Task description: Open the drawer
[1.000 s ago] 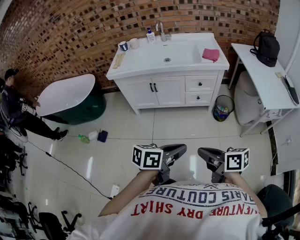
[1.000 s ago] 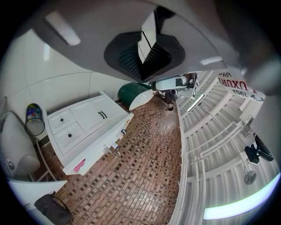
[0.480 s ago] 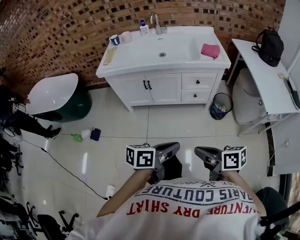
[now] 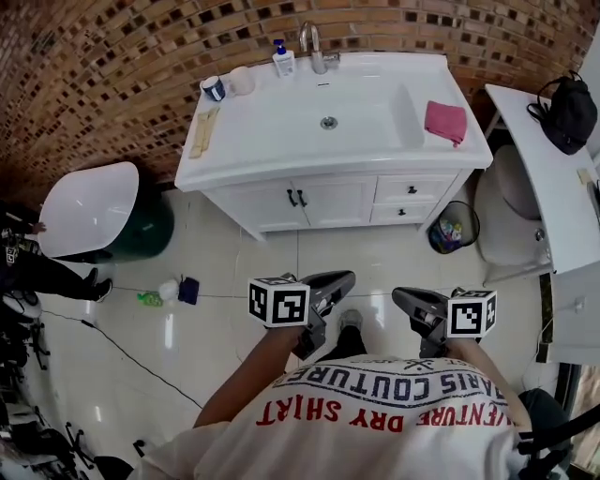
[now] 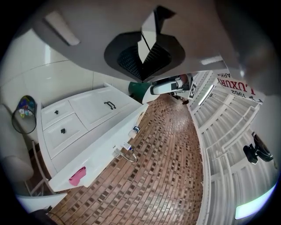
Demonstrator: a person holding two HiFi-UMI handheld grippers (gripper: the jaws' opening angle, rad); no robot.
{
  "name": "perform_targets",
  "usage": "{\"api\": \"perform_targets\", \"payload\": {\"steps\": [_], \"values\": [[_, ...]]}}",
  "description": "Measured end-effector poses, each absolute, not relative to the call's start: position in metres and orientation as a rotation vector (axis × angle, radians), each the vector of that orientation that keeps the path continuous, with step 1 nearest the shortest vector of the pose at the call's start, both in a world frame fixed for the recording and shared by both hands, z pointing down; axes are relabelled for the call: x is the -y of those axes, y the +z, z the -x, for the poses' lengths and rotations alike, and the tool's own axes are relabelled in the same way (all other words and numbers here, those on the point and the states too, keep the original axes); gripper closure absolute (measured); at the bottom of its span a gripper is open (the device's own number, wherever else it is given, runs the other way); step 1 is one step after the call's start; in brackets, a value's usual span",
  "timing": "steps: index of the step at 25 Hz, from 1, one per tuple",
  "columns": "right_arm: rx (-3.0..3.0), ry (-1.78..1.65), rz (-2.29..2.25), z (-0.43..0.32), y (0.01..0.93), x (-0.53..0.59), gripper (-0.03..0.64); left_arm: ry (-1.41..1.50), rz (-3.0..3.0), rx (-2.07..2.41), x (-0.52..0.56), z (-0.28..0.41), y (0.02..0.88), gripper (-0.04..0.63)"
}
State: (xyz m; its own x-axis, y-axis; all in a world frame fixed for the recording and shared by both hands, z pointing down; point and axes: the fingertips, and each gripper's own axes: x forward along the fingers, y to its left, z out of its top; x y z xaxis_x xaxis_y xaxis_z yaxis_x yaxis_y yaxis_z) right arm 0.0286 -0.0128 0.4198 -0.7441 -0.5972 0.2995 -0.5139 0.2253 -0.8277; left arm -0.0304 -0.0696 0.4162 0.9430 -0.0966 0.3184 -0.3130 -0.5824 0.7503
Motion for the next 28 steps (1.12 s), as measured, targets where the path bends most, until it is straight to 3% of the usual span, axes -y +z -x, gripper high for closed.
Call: {"api": "perform_targets", "payload": {"steps": [7,18,28], "values": [[-2.353,-1.566,1.058,-0.023,0.411,0.116,0.612,0.360,-2.164,0.263,0.165,0.022,0.423,0.606],[-2.358,-1.639,1.051,-0.063,0.439,0.165,0.612,0.347,-2.078,0.324,0.192,0.006,0.440,0.606],[-2.742,-1.416,1.532,-0.142,0.542,0.233,0.612,0.280,-1.989,0.443,0.203,0.026,0.455,0.606]]}}
